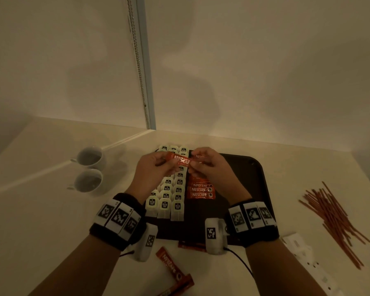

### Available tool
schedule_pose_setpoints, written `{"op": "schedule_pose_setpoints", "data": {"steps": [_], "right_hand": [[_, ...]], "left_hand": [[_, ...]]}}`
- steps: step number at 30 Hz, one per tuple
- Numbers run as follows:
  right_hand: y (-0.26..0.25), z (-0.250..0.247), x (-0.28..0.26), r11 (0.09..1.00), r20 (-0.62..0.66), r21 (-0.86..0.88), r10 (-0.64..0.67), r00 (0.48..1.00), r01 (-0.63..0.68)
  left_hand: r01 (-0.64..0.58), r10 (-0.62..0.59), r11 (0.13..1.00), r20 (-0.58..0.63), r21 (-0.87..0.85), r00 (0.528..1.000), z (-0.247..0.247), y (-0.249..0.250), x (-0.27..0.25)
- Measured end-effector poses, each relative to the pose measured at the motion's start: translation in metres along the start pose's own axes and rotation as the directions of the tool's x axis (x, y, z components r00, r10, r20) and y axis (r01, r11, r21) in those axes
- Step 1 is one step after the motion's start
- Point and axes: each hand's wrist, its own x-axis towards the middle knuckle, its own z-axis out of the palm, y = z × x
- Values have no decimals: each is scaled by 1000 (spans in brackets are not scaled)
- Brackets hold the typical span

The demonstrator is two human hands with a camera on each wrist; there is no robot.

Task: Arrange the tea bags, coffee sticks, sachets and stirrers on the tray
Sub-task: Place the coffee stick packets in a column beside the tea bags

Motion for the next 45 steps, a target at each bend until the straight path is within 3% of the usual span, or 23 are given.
{"op": "schedule_pose_setpoints", "data": {"steps": [8,15,20,24,28,30,36,39,45], "right_hand": [[15,3,-7,990,-49,144,2,999,5],[14,5,-6,992,-74,115,-49,996,58],[17,-9,-3,994,-72,-95,-51,996,44],[38,-40,-5,979,-129,-189,51,990,-75],[76,-69,-12,841,-136,-496,170,976,-216],[95,-73,-18,819,-108,-522,213,971,-238],[127,-60,-17,836,-124,-487,221,967,-253],[132,-54,-11,795,-190,-556,164,968,-244],[141,-50,-1,702,-296,-659,86,951,-269]], "left_hand": [[-47,47,999,-19,19,999,6,1,0],[-52,51,998,-72,-21,996,6,0,1],[-24,26,998,-31,64,999,6,2,-1],[81,-95,972,54,220,994,-14,-2,-10],[115,-182,921,151,372,972,-59,-22,-37],[176,-262,894,163,412,951,-82,-35,-55],[387,-426,820,-3,421,905,-133,-77,-106],[476,-477,790,-99,388,873,-149,-93,-125],[549,-519,781,-181,298,835,-168,-104,-151]]}}
